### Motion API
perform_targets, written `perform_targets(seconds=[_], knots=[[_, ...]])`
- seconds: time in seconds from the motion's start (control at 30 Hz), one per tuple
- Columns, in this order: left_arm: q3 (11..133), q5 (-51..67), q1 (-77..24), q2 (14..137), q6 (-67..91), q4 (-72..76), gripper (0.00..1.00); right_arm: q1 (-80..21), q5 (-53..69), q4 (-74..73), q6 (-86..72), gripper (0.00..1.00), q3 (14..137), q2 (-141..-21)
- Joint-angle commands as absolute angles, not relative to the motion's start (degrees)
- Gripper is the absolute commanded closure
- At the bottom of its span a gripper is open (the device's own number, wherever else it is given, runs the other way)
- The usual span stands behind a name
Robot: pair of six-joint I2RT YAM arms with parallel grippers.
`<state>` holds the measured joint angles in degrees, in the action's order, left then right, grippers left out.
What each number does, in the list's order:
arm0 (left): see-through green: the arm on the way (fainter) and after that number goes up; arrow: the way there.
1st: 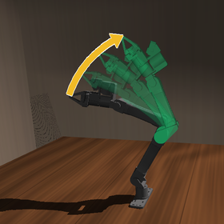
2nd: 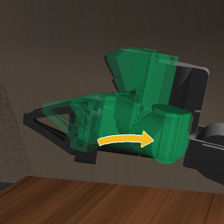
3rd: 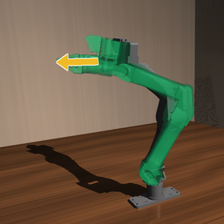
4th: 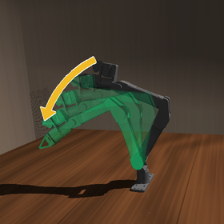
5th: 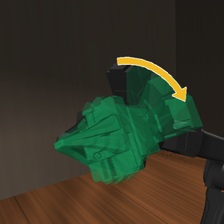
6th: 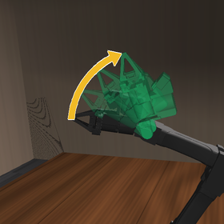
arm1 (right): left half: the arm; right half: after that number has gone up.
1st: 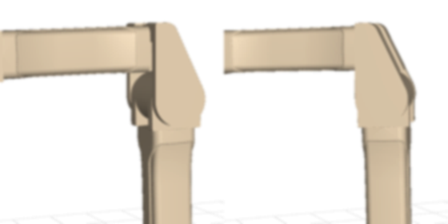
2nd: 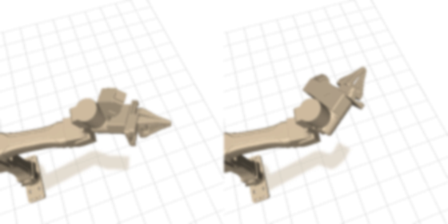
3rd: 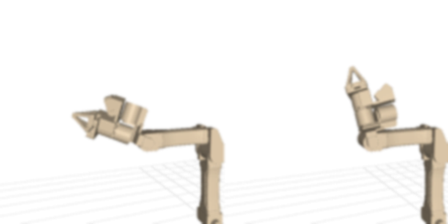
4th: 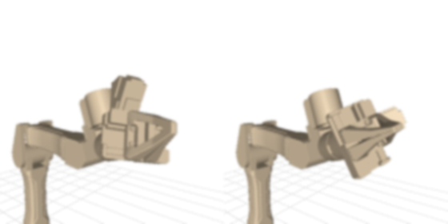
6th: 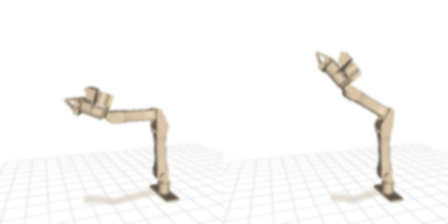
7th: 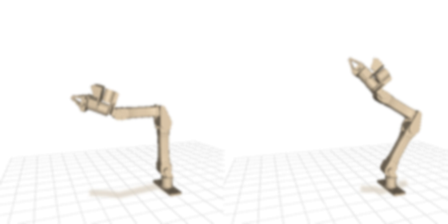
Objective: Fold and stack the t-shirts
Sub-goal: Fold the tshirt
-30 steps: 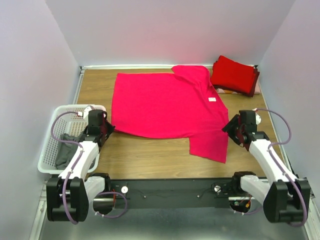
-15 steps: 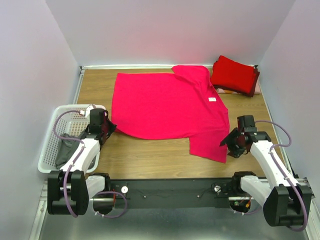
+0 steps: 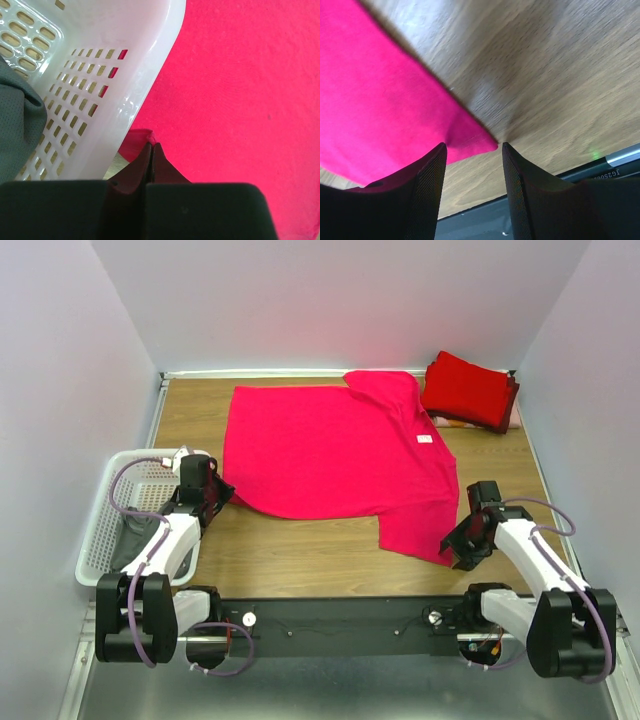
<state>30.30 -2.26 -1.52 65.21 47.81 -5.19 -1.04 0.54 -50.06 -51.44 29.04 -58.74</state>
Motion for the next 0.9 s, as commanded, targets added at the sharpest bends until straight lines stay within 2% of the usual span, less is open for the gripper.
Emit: perform_targets(seconds=[0.0,0.13,0.17,0.2,0.3,0.33,0.67,0.87], knots=[[31.11,-1.14,-1.76,64.86,47.72,-3.78,1.0,-0.97,-2.2,-47.21,-52.73,0.45,28.39,-62.48],[30.85,-1.32,-1.76,64.69,47.72,-3.87,1.0,-1.14,-0.97,-43.77,-53.26,0.47,25.66,-64.34],[30.85,-1.32,-1.76,64.77,47.72,-3.87,1.0,-1.14,-1.58,-43.68,-53.35,0.51,26.1,-64.34],[30.76,-1.23,-1.76,64.69,47.72,-3.87,1.0,-1.14,-1.84,-43.51,-53.26,0.67,26.36,-64.16],[30.59,-1.4,-1.76,64.43,47.55,-4.04,1.0,-1.14,-1.68,-43.59,-53.0,0.87,26.81,-62.93],[30.41,-1.49,-1.76,64.16,47.55,-4.22,1.0,-1.06,-1.32,-43.59,-52.91,0.99,27.07,-62.06],[27.95,-5.27,-1.76,59.33,47.64,-8.95,1.0,-1.14,4.3,-50.97,-52.56,0.99,30.75,-50.46],[26.89,-7.73,-2.11,54.67,48.77,-13.35,1.0,-1.14,3.69,-56.77,-51.77,0.99,36.64,-45.71]])
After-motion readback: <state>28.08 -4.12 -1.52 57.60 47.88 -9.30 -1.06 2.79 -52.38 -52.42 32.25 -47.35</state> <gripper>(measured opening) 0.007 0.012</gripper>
